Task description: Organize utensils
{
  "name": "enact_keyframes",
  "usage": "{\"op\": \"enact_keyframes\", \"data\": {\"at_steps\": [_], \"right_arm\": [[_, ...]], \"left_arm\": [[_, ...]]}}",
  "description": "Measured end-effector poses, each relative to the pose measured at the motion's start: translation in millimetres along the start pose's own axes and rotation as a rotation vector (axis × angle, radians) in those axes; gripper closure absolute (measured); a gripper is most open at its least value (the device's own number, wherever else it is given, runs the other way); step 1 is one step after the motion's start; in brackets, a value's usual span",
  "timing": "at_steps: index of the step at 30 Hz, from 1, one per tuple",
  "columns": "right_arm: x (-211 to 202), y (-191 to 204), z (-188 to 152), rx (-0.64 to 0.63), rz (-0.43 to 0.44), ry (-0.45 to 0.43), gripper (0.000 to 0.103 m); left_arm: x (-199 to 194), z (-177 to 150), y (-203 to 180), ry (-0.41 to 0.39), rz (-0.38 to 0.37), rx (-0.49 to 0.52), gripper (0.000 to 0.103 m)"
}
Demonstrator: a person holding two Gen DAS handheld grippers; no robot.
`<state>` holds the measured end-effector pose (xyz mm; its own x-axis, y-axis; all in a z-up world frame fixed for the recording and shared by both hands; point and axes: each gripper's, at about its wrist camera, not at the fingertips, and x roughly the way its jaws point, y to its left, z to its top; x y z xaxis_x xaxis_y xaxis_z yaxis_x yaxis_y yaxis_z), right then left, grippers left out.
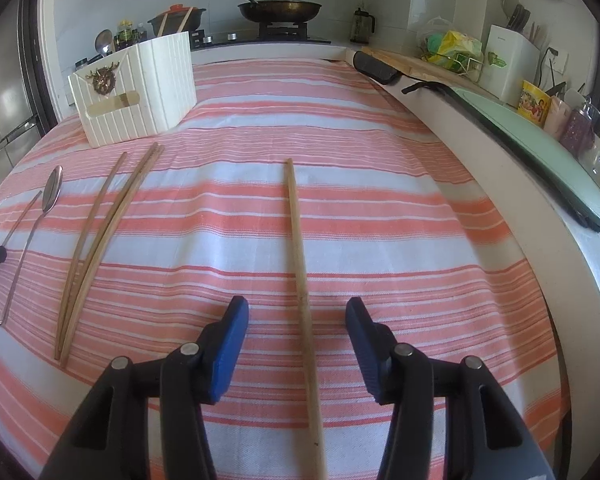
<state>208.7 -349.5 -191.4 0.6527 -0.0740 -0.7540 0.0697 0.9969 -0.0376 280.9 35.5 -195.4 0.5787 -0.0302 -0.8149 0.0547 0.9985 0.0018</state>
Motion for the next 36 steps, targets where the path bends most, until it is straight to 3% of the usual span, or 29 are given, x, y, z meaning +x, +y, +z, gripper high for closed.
{"op": "enact_keyframes", "data": {"at_steps": [30,33,36], "right_arm": [[-2.7,-2.5,-9.0,-0.002,0.010,-0.056,0.050],[-1.1,-2.5,-1.2,-0.006,0.017,0.000,0.050],[6.3,-10.1,21.5,-0.038,0.074,0.151,0.050]], "left_arm": [[0.4,-0.3,0.0,0.002,-0.012,0.004,0.001],[3.6,10.4,-0.3,0.066,-0.038,0.053,0.001],[6.6,28.9,1.6,0.137,-0.087,0.081,0.006]]}}
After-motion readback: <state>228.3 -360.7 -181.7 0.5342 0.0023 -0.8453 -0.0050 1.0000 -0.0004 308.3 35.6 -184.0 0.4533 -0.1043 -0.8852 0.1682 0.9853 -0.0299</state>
